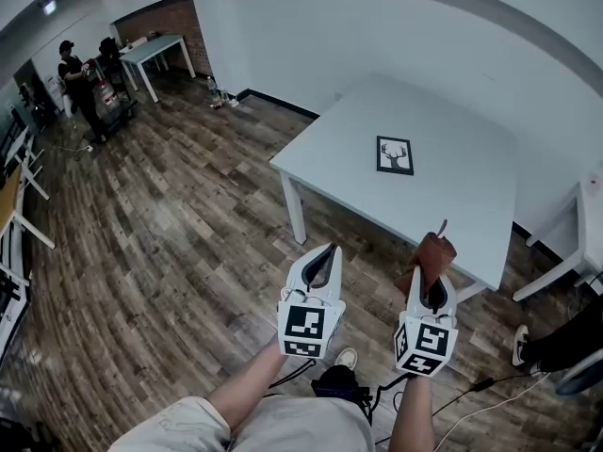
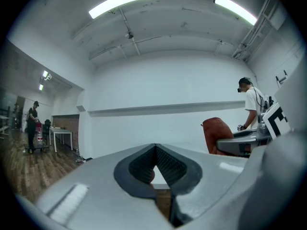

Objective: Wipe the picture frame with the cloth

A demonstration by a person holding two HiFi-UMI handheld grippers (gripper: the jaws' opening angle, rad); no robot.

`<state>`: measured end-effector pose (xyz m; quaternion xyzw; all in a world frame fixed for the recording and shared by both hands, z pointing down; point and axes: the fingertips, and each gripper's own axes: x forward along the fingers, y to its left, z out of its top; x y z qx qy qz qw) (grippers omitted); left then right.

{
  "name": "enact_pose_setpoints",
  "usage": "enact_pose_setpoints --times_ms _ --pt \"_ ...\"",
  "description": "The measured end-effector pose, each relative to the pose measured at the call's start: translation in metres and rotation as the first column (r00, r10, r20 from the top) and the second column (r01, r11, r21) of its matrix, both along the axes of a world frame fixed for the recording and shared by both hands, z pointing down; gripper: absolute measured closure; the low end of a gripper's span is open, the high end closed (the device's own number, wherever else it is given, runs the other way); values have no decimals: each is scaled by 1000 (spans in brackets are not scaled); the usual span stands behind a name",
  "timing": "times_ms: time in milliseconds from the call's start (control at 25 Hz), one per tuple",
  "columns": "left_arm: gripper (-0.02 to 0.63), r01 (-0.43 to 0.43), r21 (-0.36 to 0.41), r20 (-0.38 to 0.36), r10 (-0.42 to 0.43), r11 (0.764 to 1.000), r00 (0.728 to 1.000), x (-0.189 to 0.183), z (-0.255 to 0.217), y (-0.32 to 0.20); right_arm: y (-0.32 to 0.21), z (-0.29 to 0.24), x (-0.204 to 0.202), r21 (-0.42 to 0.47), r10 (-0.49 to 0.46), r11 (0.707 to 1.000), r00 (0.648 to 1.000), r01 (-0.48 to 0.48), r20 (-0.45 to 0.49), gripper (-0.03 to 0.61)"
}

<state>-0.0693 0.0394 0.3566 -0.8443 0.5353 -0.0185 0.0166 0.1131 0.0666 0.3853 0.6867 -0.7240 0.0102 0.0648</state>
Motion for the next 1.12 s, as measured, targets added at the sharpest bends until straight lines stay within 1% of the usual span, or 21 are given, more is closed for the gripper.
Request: enact_pose_setpoints --times_ms 160,320,480,680,800,960,1120 --pt "612 20 -10 -32 -20 1000 999 28 -5 -66 -68 -4 26 1 -23 1000 1000 23 1 472" --pt "612 48 8 -10 -48 999 999 44 -13 -119 -122 -5 44 -4 -46 999 999 46 -1 473" --pt "612 42 17 -11 -42 999 999 61 -16 -167 -172 -4 63 -7 -34 999 999 34 -1 472" --pt "612 45 29 -29 -44 999 999 68 -8 -240 -238 6 66 -18 -46 999 999 46 -20 474" --pt "612 18 25 -47 -17 1000 999 70 -4 -292 -290 15 66 -40 -34 999 999 33 -29 474" --pt "612 -15 -2 -56 15 1000 998 71 5 -356 -358 23 65 -85 -16 996 1000 14 -13 474" --pt "612 -36 -33 -46 35 999 998 70 15 -402 -406 31 63 -134 -5 991 999 0 -35 474"
